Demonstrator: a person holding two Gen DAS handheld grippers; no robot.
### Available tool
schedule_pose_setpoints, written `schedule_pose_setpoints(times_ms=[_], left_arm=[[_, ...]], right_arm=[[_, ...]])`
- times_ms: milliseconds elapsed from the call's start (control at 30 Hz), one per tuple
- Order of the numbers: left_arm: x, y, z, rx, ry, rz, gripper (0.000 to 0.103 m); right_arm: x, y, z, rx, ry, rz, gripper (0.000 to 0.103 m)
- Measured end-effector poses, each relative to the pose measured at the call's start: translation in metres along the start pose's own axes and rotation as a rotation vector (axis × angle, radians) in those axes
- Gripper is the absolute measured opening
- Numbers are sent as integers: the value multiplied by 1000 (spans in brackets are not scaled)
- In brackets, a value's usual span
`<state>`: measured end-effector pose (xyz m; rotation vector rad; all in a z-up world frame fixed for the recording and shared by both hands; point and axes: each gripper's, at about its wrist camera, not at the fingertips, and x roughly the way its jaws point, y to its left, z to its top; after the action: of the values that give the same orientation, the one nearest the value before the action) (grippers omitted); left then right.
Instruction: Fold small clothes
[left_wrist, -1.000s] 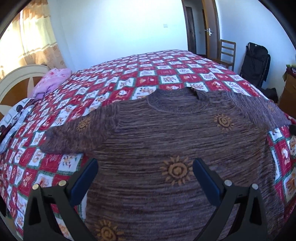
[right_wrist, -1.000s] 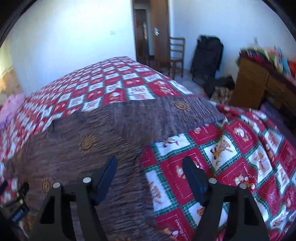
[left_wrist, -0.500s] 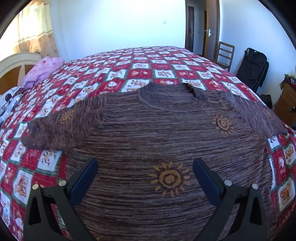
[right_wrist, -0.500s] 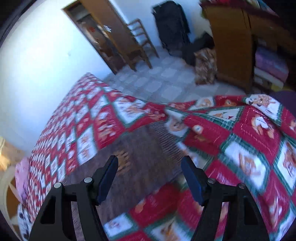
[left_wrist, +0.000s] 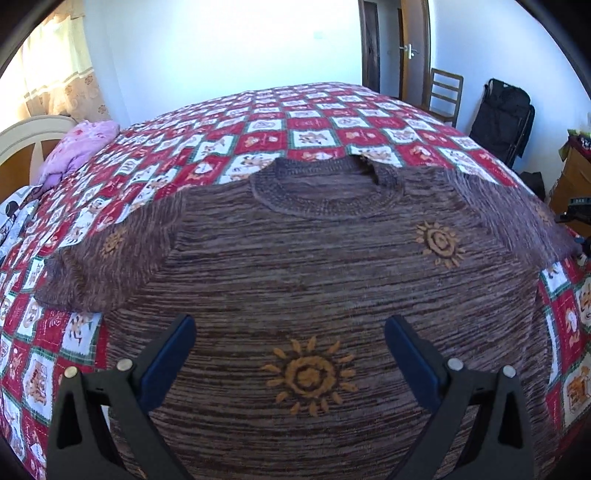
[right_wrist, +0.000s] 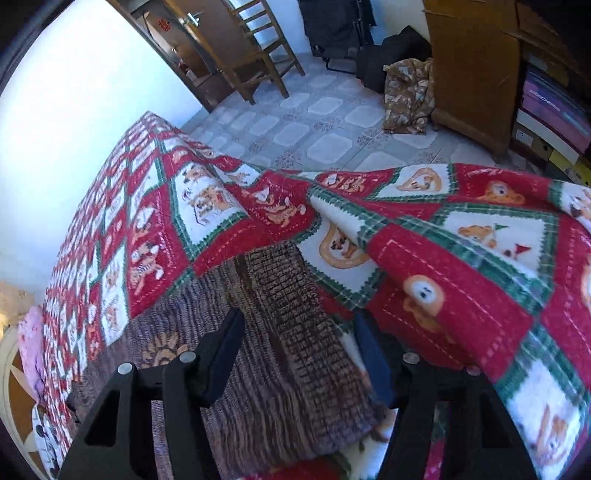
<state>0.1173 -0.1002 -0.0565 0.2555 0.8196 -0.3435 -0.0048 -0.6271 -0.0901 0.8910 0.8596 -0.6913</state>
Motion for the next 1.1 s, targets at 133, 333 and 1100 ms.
schedule_pose_setpoints(times_ms=[133,333,1100], left_arm=[[6,-1,-1,-7,20,1,103],[7,0,-3,-13,29,-11,103],[2,17,-10,-51,35,-44,103]], right_arm=[[-5,2,-2,-31,-28,16,32],[-21,13,-6,-135,-77,-49,9],[-58,63,-35,-205,-115,58,1]])
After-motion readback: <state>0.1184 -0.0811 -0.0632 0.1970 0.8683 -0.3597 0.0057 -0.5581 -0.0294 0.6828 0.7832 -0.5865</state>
